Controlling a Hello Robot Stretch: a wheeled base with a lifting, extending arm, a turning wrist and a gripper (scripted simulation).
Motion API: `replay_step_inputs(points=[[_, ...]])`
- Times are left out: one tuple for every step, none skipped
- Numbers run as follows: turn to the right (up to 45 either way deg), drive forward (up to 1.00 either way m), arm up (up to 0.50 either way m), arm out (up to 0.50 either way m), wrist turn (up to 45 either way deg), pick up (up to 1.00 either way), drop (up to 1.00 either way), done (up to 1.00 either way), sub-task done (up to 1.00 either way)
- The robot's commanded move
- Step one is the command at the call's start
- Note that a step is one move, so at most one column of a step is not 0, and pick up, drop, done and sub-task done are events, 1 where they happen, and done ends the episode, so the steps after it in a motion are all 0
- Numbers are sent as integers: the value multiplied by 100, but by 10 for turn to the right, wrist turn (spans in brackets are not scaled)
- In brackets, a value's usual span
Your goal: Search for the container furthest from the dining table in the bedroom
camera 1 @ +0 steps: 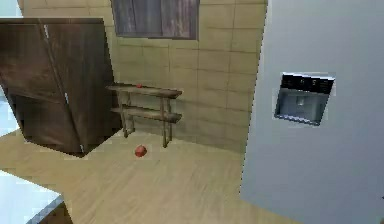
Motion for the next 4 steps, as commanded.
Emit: replay_step_inputs(points=[[0,75,0,0,0,0,0,0,0],[-210,0,0,0,0,0,0,0,0],[0,40,0,0,0,0,0,0,0],[-450,0,0,0,0,0,0,0,0]])
